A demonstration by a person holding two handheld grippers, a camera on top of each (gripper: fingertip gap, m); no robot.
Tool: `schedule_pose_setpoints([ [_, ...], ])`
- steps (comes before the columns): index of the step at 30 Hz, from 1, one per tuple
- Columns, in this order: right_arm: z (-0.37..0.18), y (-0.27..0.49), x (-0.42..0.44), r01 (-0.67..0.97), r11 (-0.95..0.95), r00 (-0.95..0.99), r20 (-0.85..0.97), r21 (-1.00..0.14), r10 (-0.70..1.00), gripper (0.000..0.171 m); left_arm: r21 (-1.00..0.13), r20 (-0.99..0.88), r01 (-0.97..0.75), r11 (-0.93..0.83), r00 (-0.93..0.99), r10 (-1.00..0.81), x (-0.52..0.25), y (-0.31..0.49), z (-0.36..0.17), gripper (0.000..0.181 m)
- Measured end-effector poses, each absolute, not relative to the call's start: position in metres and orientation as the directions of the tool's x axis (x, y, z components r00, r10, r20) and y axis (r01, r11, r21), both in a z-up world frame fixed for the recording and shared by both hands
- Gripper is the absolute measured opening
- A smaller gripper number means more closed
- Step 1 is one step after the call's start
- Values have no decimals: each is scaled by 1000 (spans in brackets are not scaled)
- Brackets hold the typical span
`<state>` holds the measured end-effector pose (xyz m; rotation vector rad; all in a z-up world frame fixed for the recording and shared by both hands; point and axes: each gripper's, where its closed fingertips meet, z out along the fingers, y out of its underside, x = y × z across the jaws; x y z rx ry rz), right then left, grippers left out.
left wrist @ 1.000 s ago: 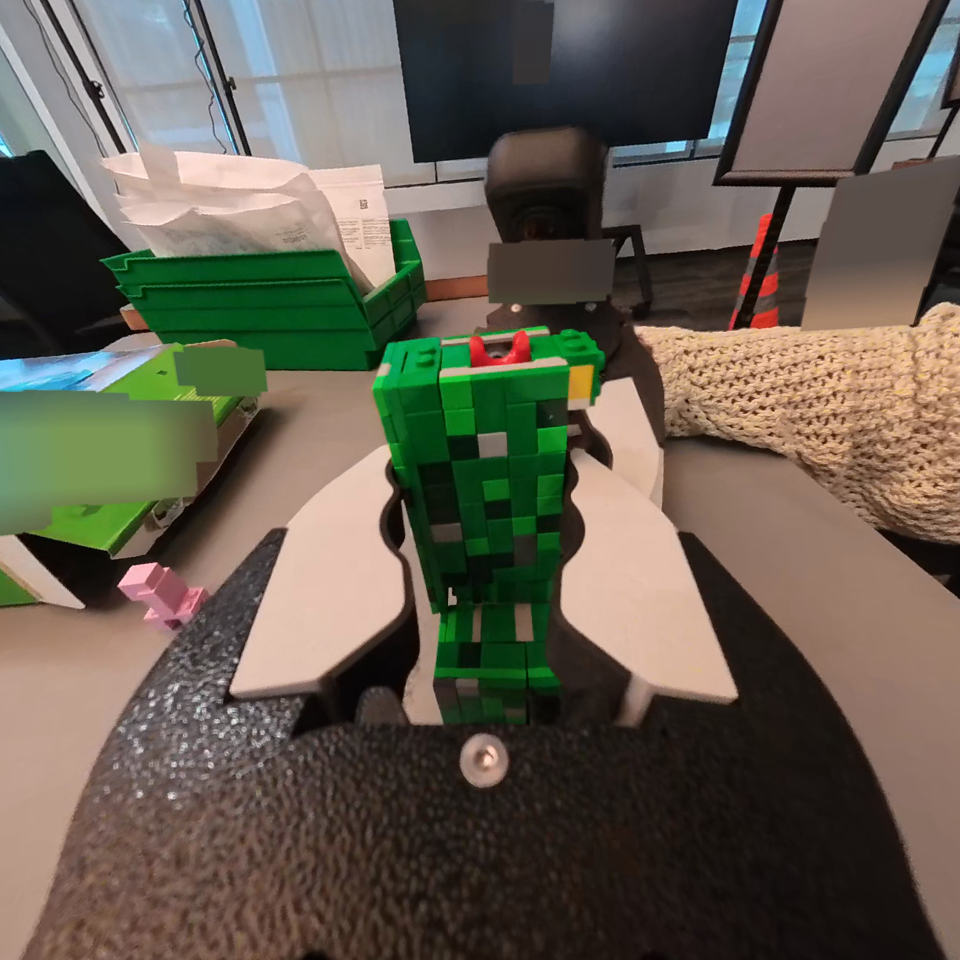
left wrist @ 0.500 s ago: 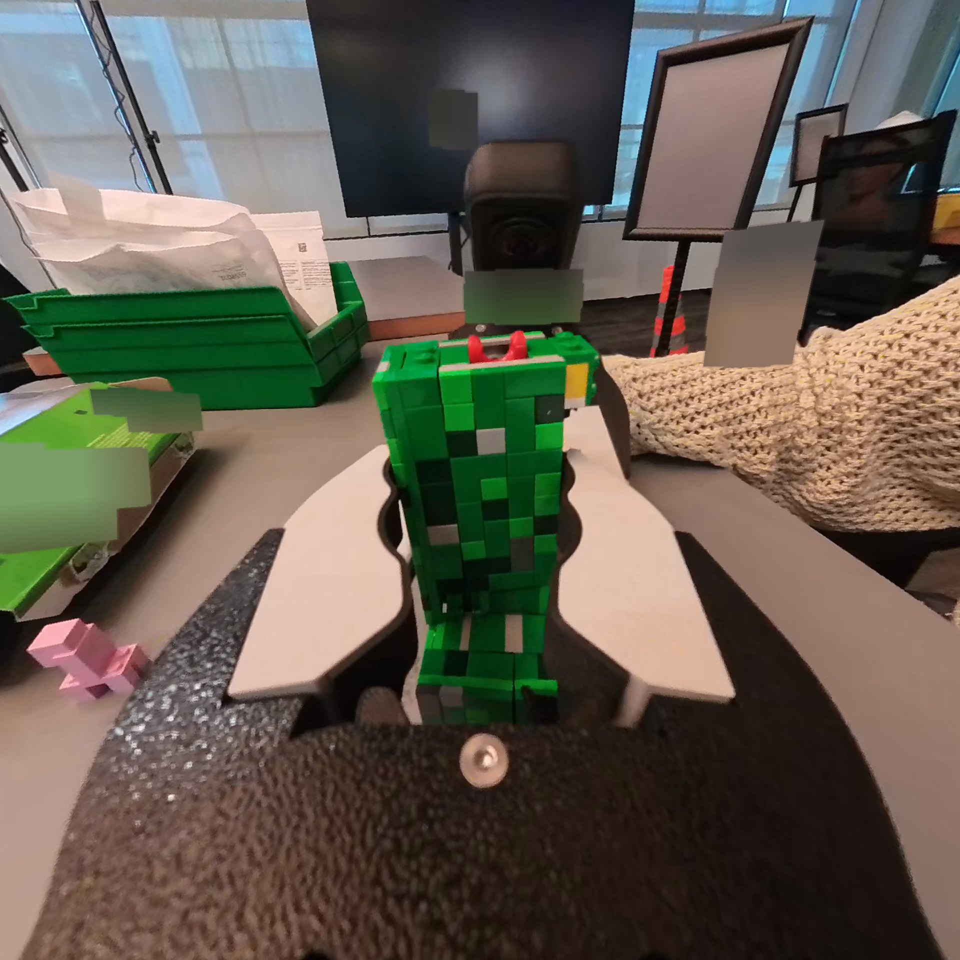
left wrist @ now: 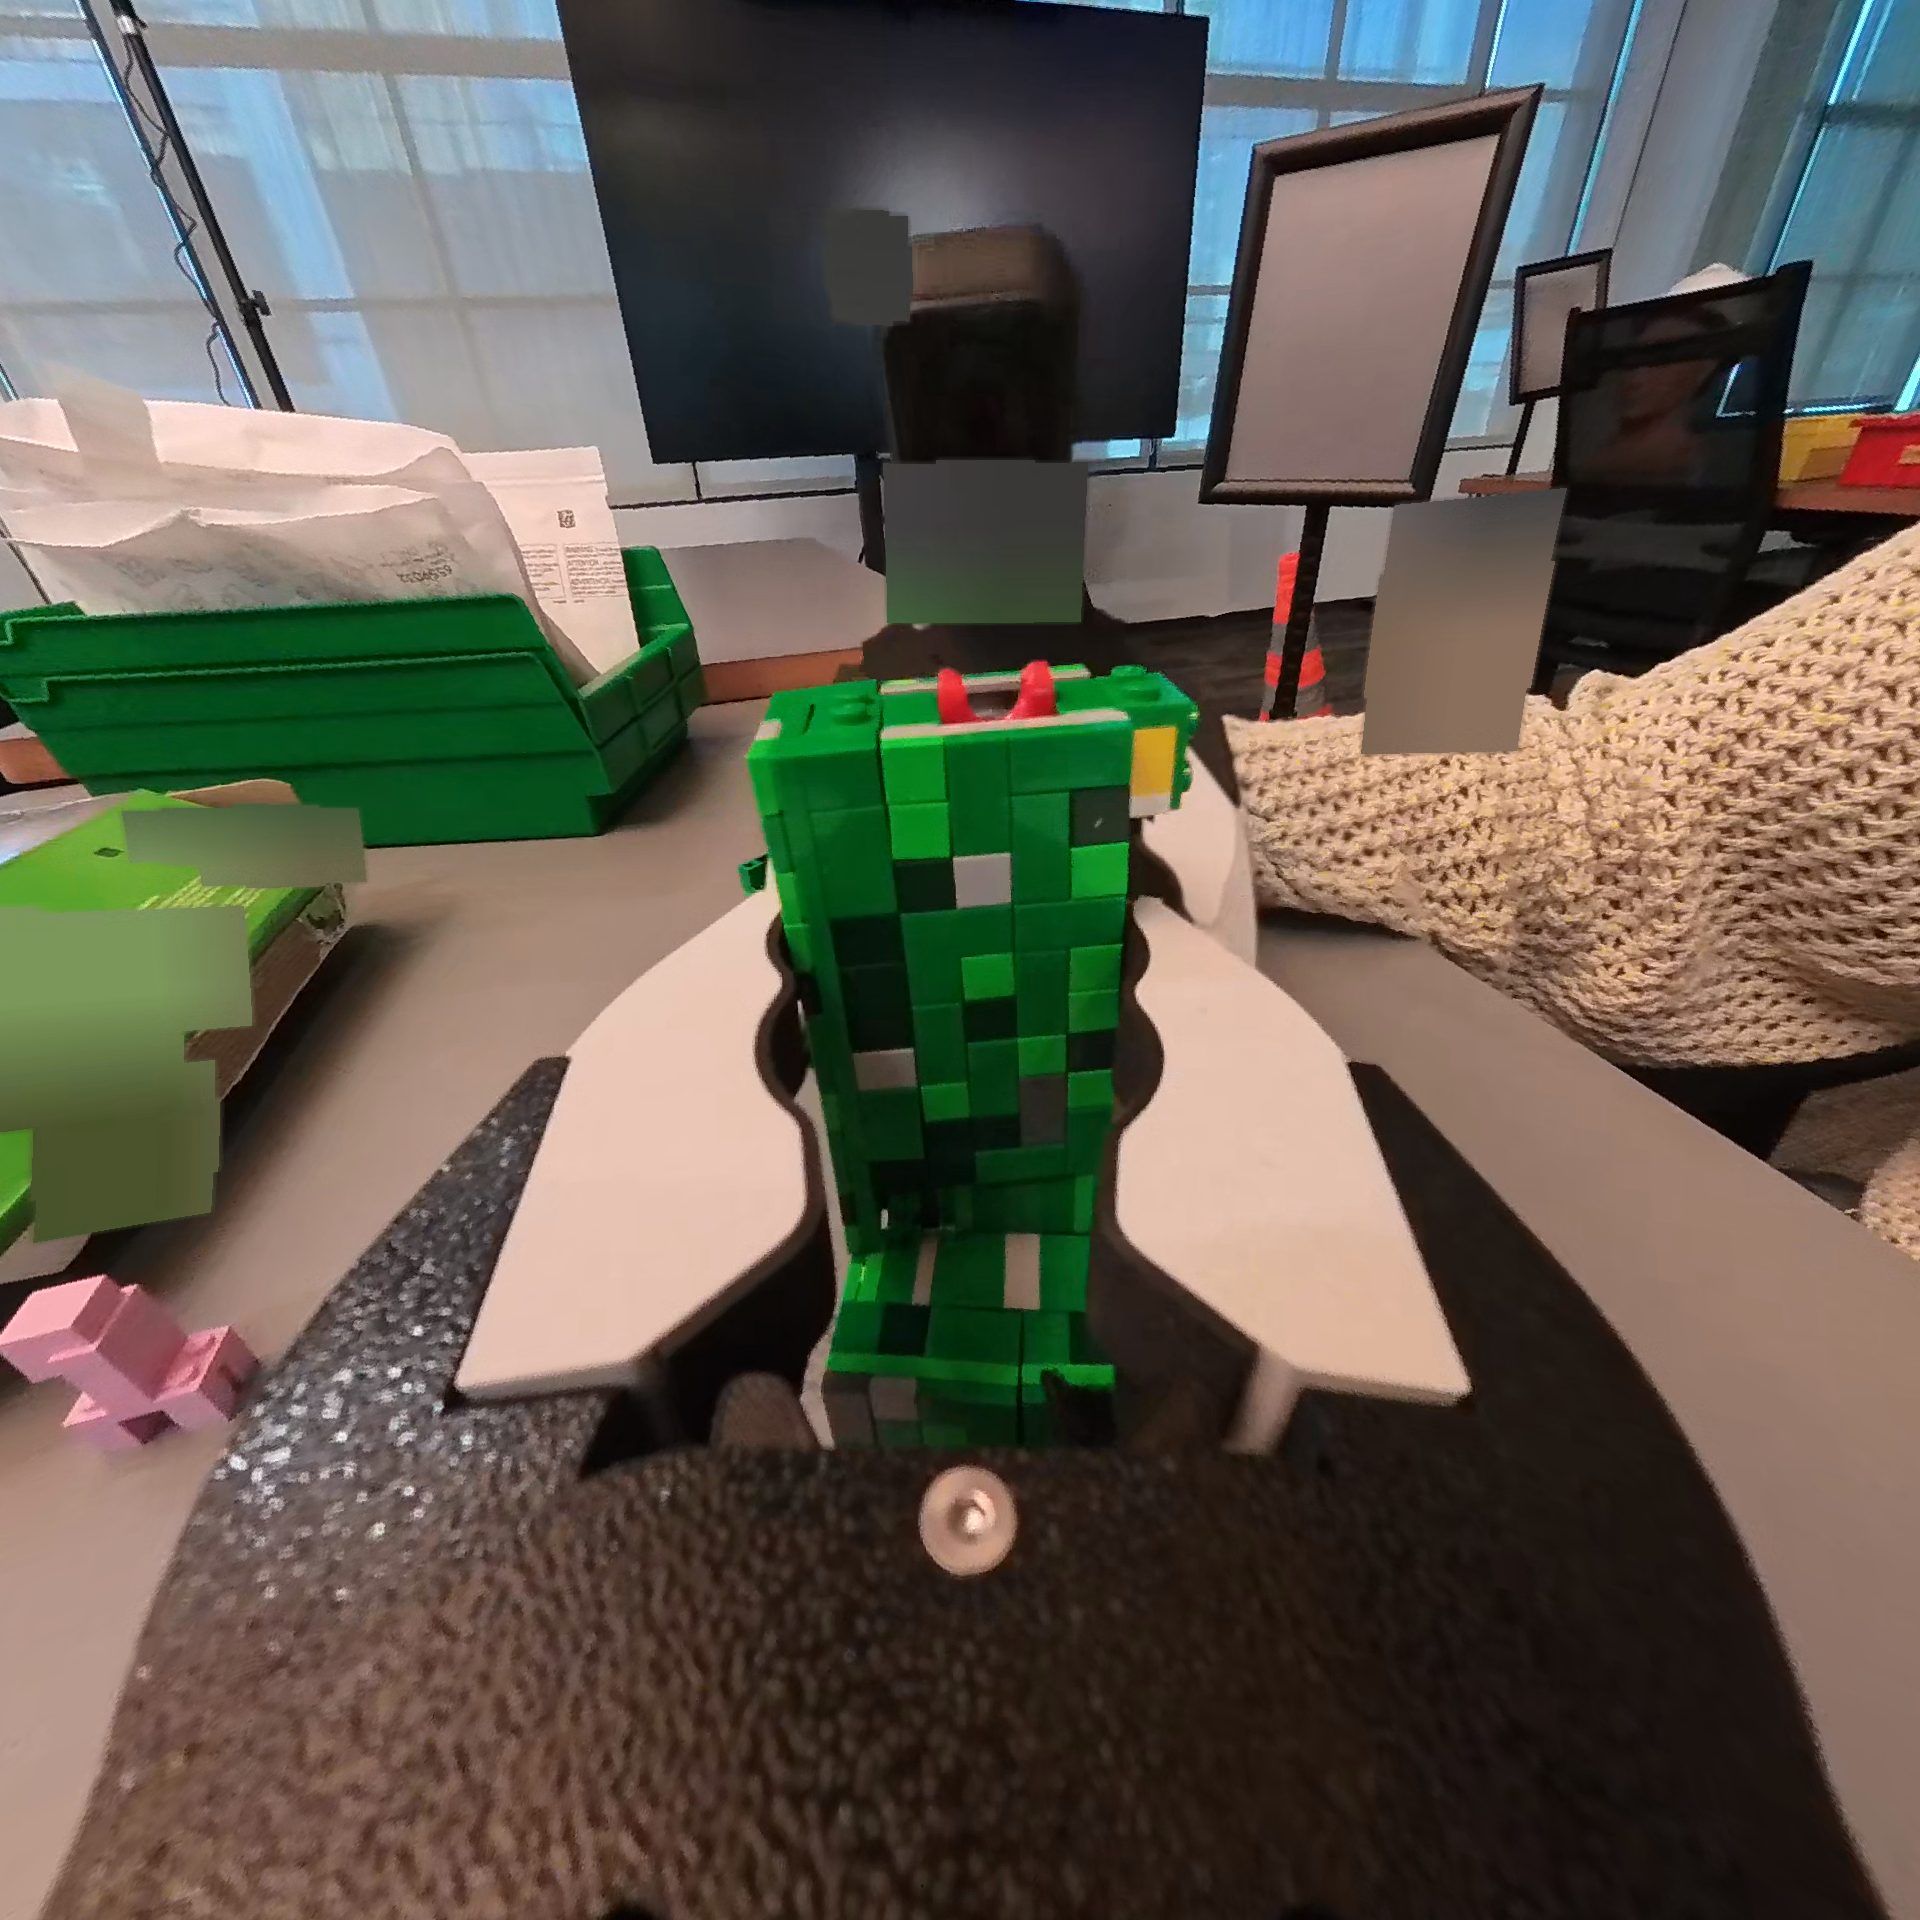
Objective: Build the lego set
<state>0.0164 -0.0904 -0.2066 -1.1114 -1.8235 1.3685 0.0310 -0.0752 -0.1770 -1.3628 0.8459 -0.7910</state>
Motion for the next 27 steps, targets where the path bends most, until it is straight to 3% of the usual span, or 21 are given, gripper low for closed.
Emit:
schedule_pose_setpoints([
  [8,-205,-84,15,258,82,-448,-44,-963,893,53,-999,-40,2,47,470,-882,32,-78,-177,56],
  [12,-205,-84,16,255,93,-448,-32,-962,893,53,-1000,-27,-21,20,456,-890,33,-81,-179,60],
  [16,-205,-84,17,262,100,-435,-25,-960,900,53,-979,-52,-196,-47,474,-879,24,-82,-197,111],
  [18,-205,-84,17,268,102,-428,-23,-958,904,53,-925,-142,-375,-66,500,-854,15,-79,-218,123],
  [20,-205,-84,17,275,104,-418,-22,-956,908,53,-887,-187,-457,-66,486,-854,16,-81,-229,123],
  [27,-205,-84,19,283,105,-395,-16,-953,919,53,-856,-185,-510,-82,451,-873,33,-79,-239,97],
])
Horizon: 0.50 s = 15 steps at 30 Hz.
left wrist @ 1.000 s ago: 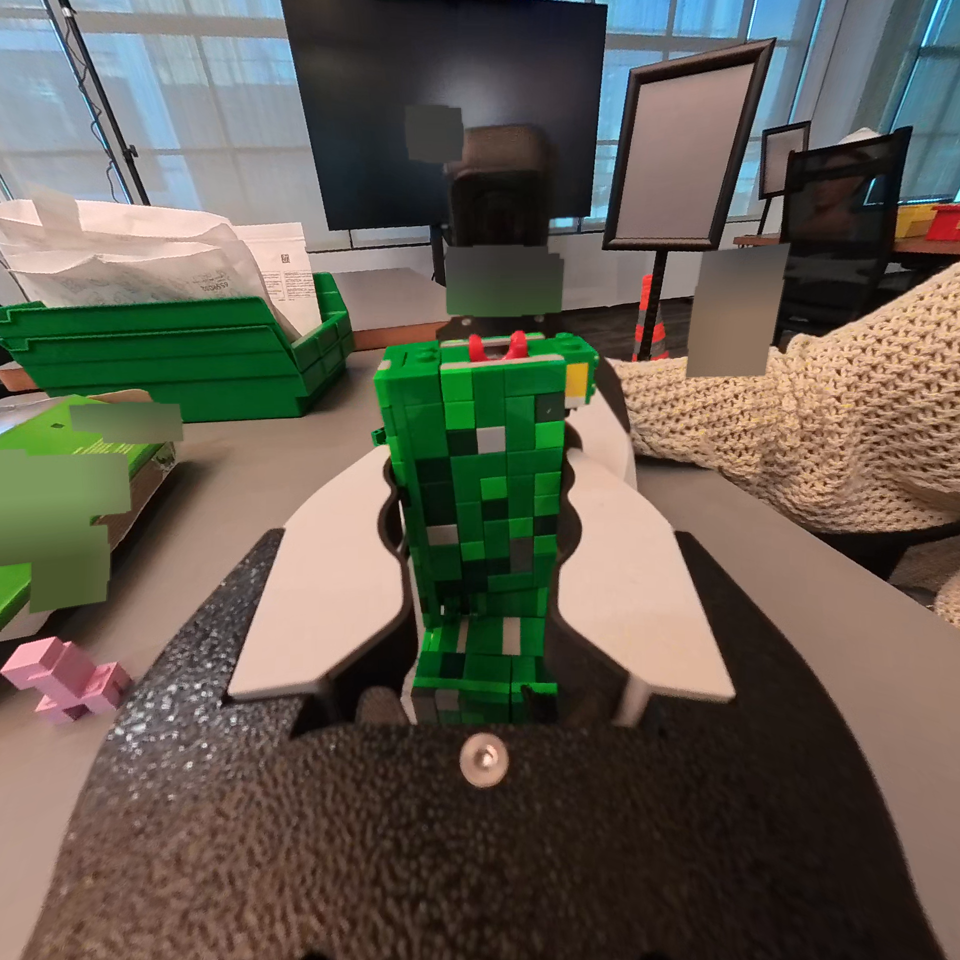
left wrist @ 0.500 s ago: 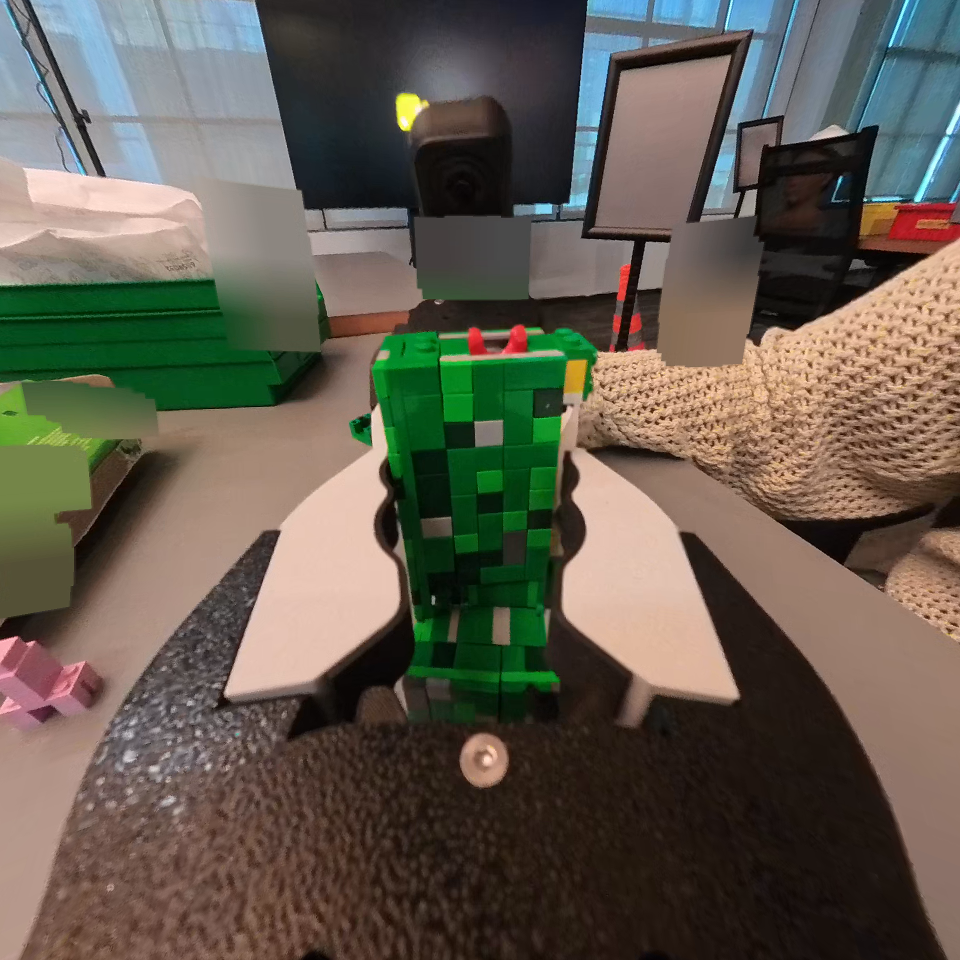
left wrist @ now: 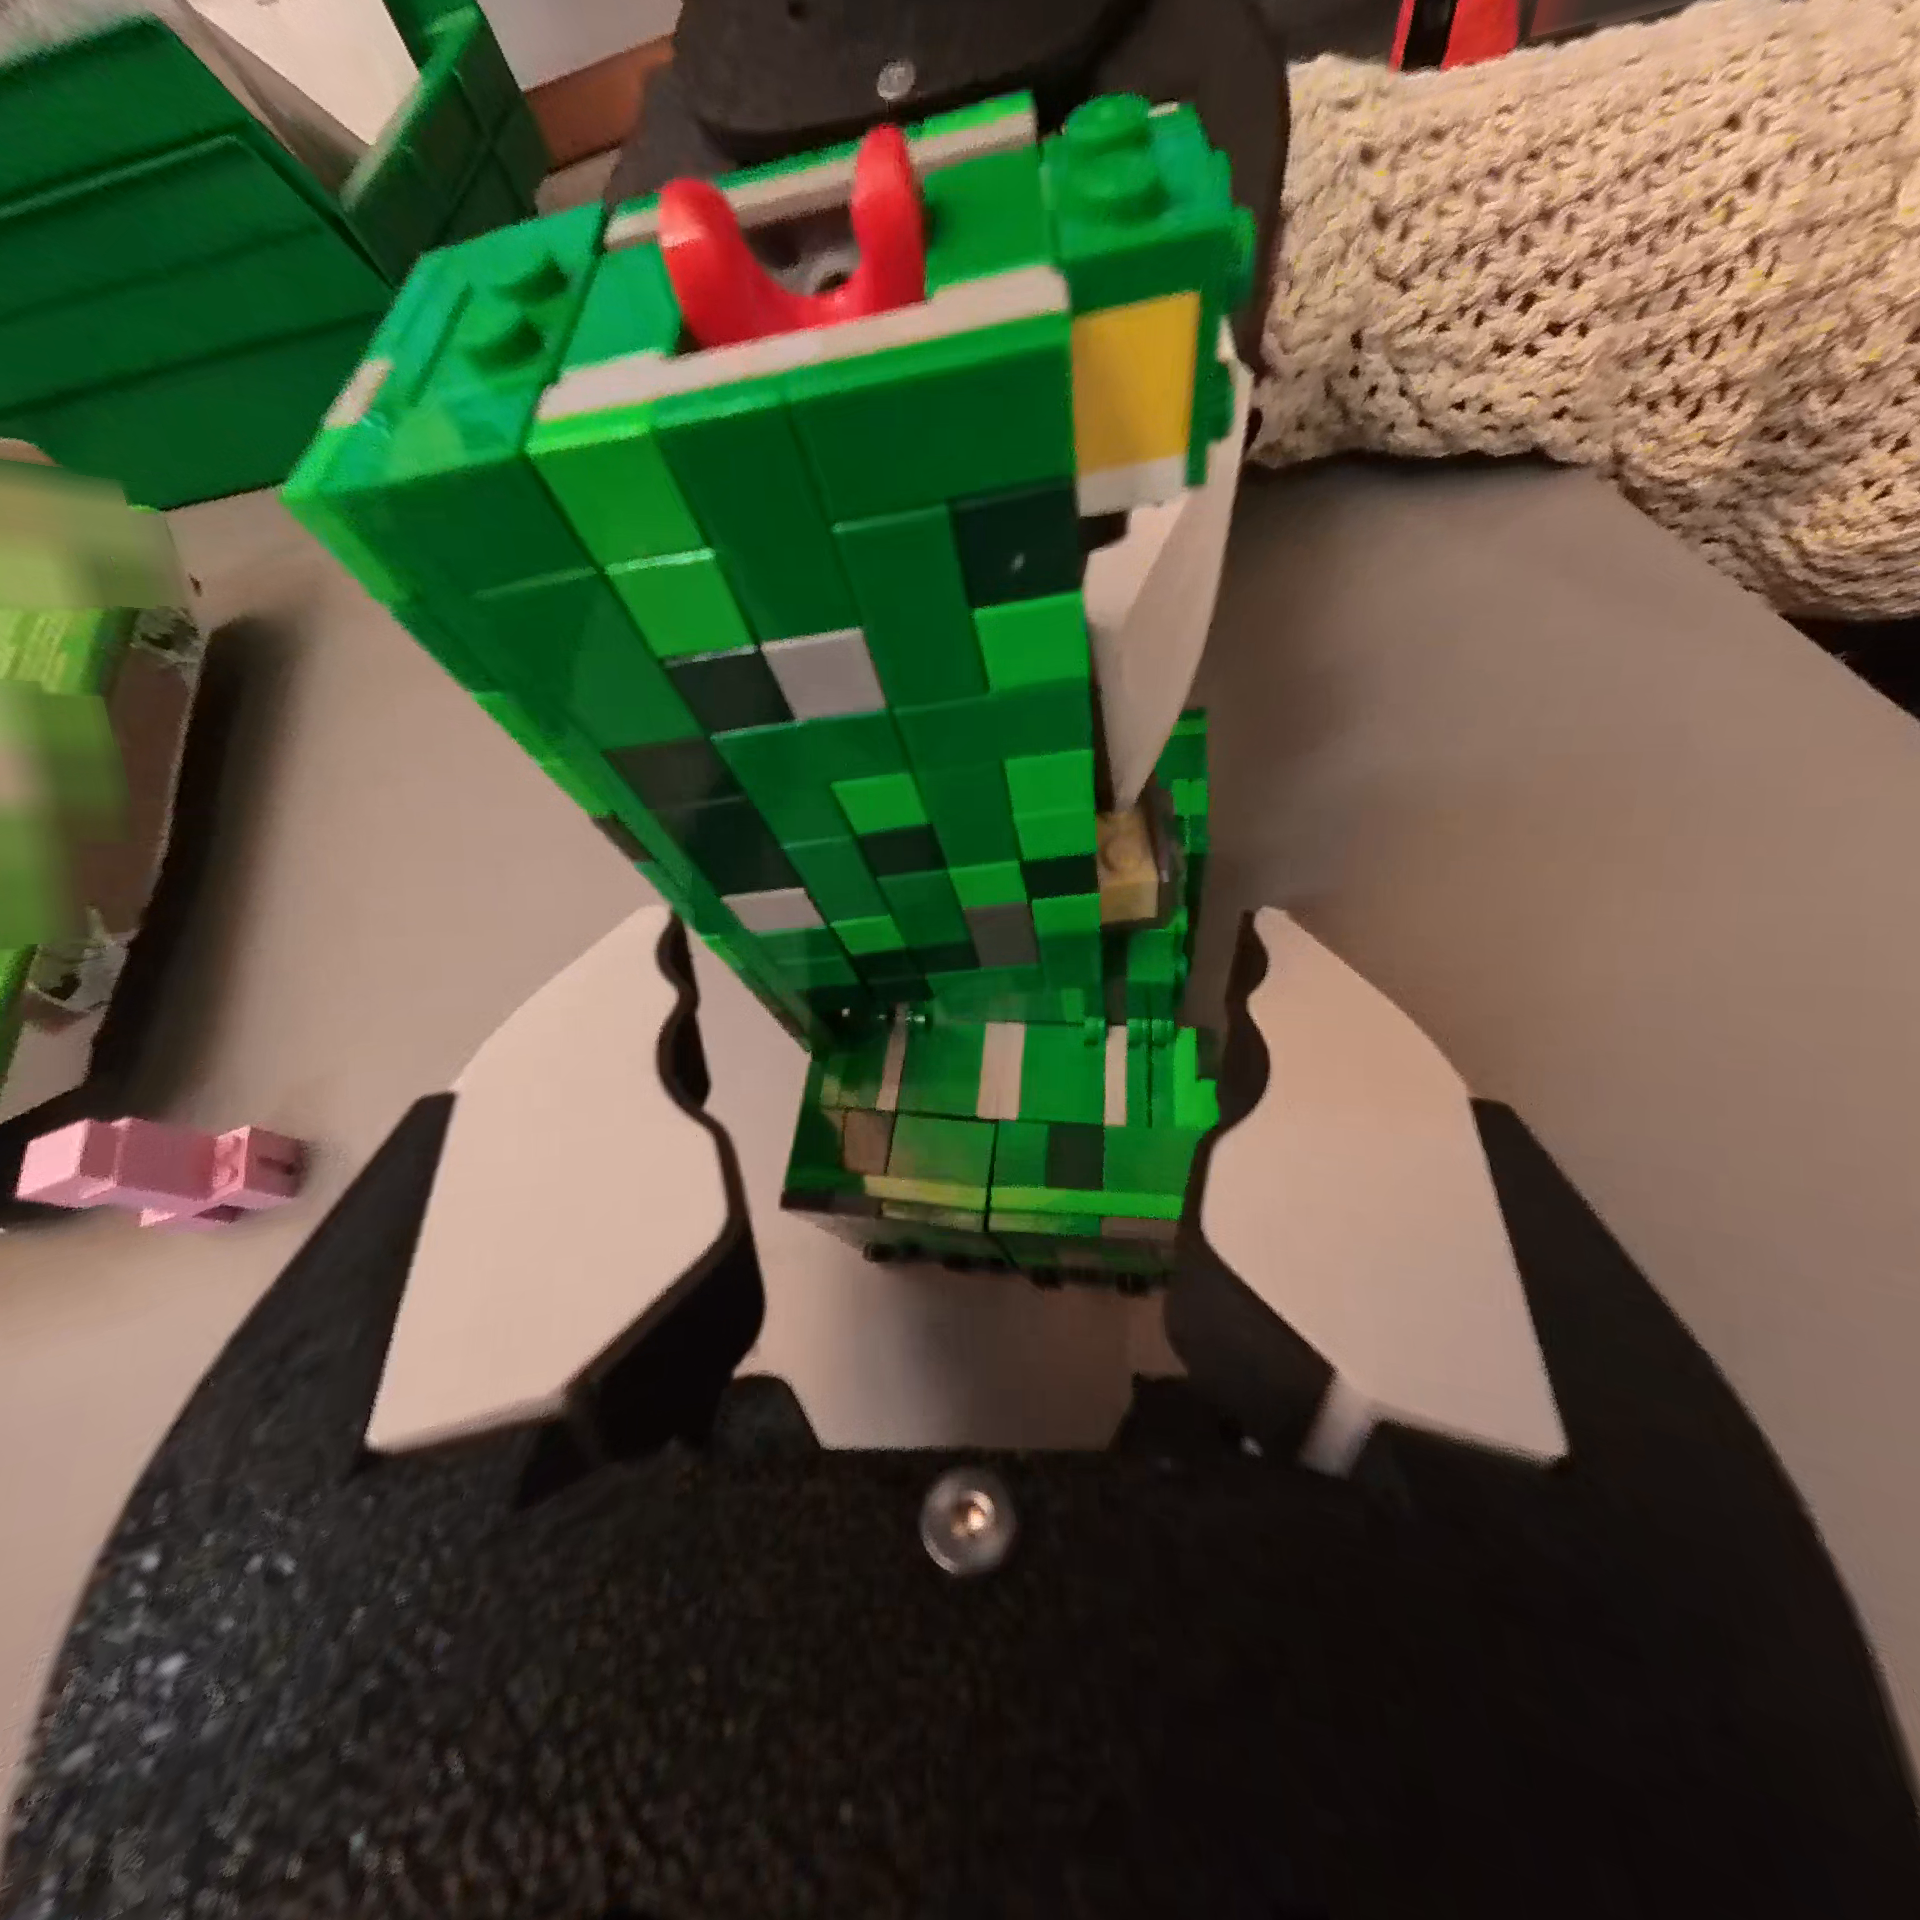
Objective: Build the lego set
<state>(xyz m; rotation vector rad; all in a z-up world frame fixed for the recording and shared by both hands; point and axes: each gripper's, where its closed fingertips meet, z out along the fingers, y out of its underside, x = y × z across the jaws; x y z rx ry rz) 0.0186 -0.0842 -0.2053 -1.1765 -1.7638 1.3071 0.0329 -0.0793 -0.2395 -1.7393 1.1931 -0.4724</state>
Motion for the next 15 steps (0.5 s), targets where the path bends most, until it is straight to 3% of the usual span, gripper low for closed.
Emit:
schedule_pose_setpoints([
  [10,-206,-83,21,316,102,-341,-12,-943,940,53,-877,-112,-458,-147,492,-864,35,-81,-242,75],
  [13,-205,-84,22,325,102,-300,0,-940,954,53,-856,-126,-485,-178,530,-839,30,-83,-247,79],
  [15,-205,-84,23,327,92,-277,-2,-940,961,53,-819,-150,-541,-192,525,-838,23,-88,-256,95],
])
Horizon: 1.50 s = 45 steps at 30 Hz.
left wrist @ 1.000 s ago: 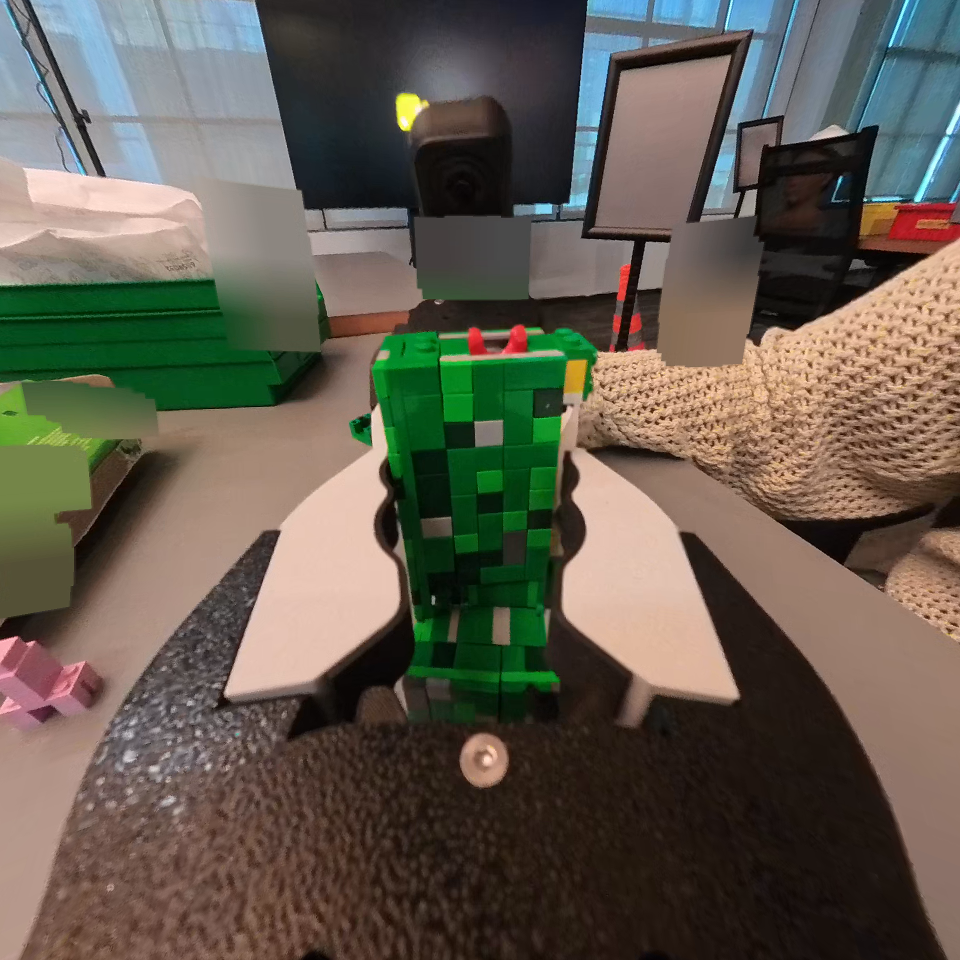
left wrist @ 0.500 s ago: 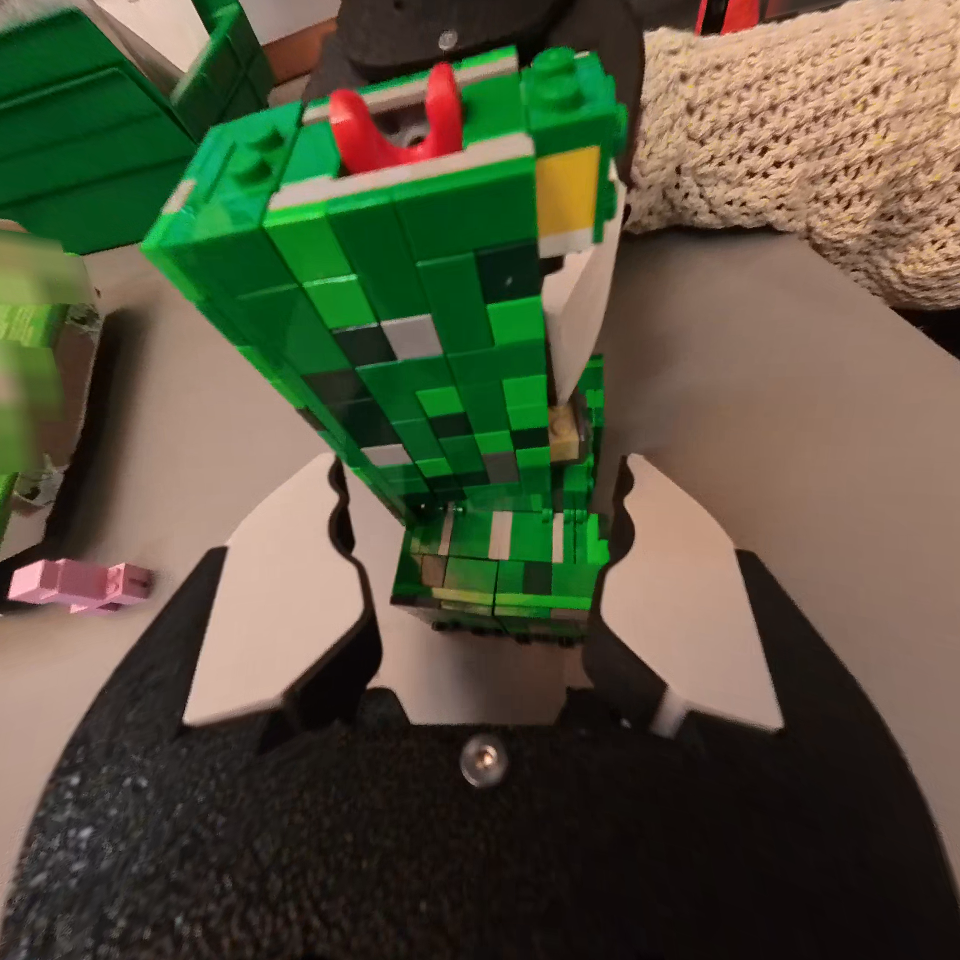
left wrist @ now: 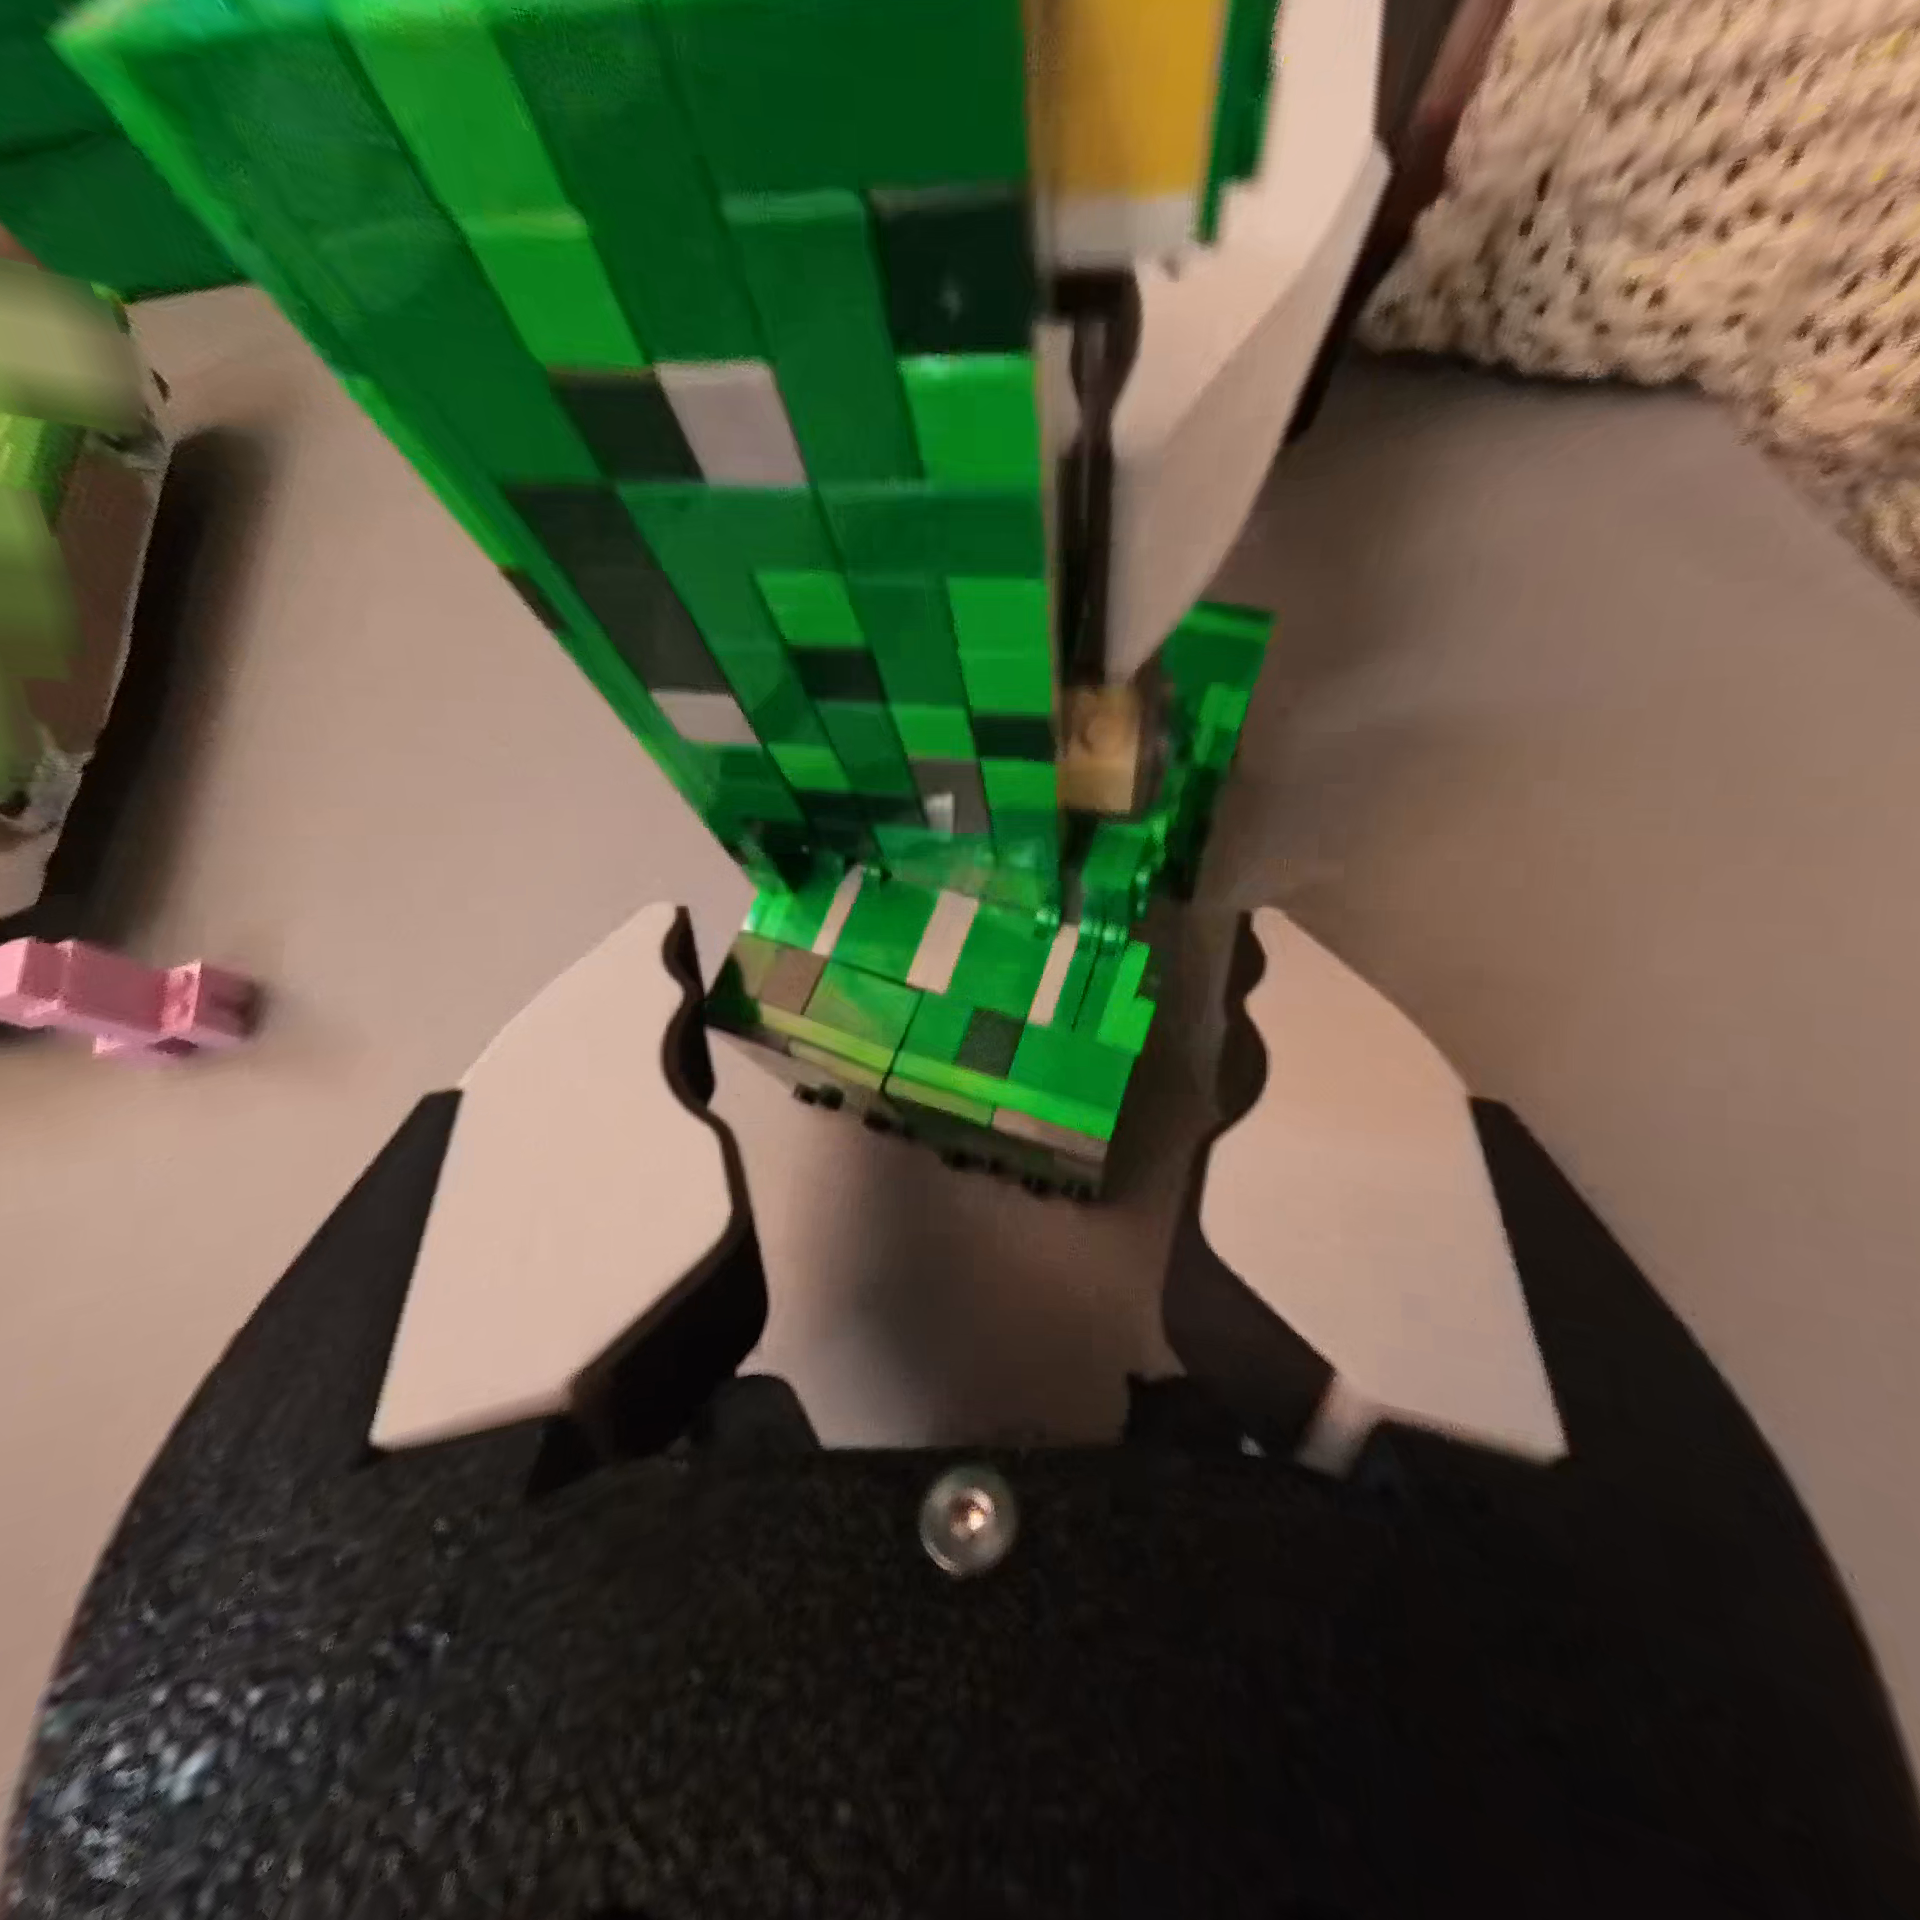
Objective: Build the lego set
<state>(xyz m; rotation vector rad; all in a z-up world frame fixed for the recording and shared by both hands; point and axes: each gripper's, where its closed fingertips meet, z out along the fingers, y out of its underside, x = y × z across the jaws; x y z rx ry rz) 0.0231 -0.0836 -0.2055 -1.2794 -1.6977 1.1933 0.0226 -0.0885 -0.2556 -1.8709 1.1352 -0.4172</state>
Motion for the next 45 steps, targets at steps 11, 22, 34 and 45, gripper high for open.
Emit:
schedule_pose_setpoints([
  [11,-206,-82,26,327,50,-204,-18,-944,979,53,-841,-180,-519,-152,534,-826,20,-86,-257,83],
  [22,-205,-82,30,331,61,-205,-9,-942,979,53,-838,-176,-512,-188,580,-796,21,-87,-257,83],
  [34,-205,-82,32,336,64,-237,-18,-940,971,53,-843,-126,-492,-217,573,-810,25,-86,-256,111],
  [45,-205,-82,32,331,60,-238,-22,-942,971,53,-872,-222,-489,-23,437,-872,40,-83,-228,84],
])
